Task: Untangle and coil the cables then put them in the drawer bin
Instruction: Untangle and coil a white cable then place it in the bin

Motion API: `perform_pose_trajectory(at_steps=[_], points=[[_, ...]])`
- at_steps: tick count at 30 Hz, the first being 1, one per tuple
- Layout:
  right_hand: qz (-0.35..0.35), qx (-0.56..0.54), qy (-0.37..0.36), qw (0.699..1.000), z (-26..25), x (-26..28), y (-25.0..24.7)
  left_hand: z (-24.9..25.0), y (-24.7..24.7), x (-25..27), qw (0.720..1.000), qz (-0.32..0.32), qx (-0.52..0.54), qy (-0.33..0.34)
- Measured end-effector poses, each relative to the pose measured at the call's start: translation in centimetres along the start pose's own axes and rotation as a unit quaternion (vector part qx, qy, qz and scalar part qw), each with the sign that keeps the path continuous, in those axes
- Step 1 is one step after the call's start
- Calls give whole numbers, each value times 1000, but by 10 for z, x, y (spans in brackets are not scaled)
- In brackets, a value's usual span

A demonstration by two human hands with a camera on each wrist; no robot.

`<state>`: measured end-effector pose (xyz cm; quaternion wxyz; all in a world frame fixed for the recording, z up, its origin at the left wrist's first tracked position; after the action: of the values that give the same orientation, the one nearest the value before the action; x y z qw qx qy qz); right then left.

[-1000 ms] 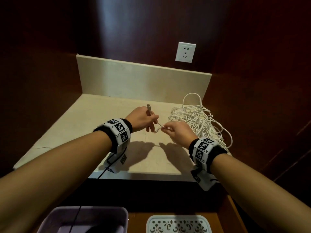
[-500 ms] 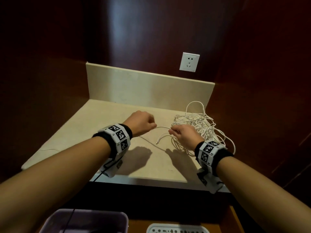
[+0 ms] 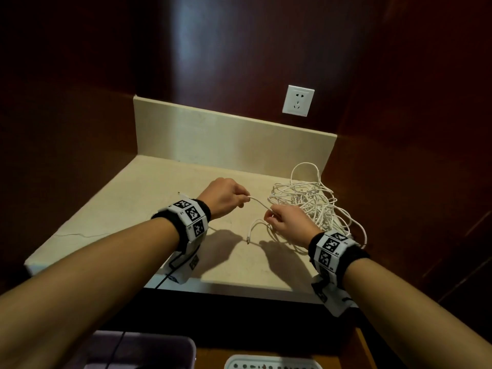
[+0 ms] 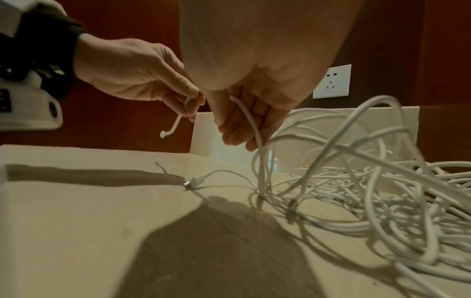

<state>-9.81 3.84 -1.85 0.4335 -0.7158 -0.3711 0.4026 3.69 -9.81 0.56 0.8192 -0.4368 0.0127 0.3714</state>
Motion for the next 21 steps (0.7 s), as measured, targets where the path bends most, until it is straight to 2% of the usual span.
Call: perform_pose_trajectory(at_steps=[3,6,8,12,14,18,21], points=[[-44,-9,11,999,6,-2,6,-10,-8,-1,999,26,-13,-16],[-60,11,25,998,18,-8,7,-25,-18,1,997,49,-28,-45],[-49,25,34,998,25,-11,5,-36,-25,3,995,56,-33,-70],[-3,22,23,999,20,-20,-2,-47,-23,4,990,24,-56,-124],[25,16,0,1000,9,-25,-6,-38,-19,2,992,15,-70,-106],[68,15,-32,997,-7,-26,-13,-10,-7,-1,999,-4,-14,-41],[75,2,-42,996,-11,-22,-13,-3,-2,-4,997,11,64,-46]])
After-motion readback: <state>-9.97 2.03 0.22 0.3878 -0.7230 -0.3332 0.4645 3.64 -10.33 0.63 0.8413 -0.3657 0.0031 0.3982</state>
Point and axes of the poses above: each hand's wrist, its own x-axis away from the middle knuckle, its own y-axis out of the palm, z = x × y, the point moved 2 cm from there along -x, towards the middle knuckle, and after that the axes turned 10 degrees about z, right-handed, at the moved point
